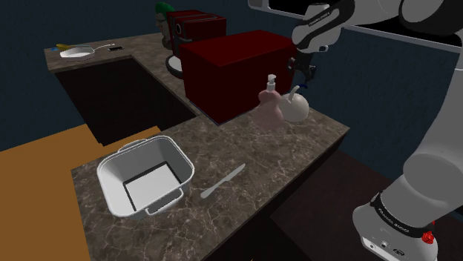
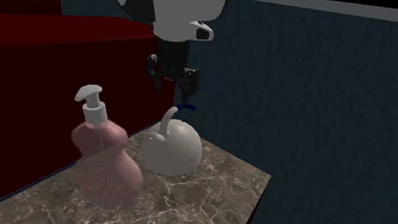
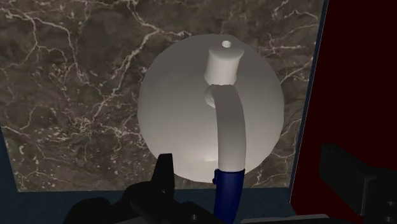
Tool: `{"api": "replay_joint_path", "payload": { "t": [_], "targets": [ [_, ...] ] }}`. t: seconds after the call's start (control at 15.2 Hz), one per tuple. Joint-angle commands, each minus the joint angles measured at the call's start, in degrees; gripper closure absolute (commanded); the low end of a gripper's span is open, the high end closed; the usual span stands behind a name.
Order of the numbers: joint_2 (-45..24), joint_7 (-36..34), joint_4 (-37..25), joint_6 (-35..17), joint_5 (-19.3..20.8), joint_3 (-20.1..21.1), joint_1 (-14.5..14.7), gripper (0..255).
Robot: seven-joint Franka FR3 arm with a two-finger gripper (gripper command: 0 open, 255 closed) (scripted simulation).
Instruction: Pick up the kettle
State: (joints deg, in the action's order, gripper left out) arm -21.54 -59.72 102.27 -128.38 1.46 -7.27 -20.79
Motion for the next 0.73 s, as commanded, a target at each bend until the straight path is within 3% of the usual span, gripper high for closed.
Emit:
{"api": "replay_joint_path", "payload": {
  "t": [0.0,0.59,0.66],
  "targets": [
    [-2.26,-1.35,-2.06,-0.17,-0.63,-0.67,-0.73,0],
    [-5.24,-1.39,-0.36,-4.83,-0.94,-0.47,-0.90,0],
    [-5.27,-1.42,-0.36,-4.86,-0.93,-0.47,-0.87,255]
  ]
}}
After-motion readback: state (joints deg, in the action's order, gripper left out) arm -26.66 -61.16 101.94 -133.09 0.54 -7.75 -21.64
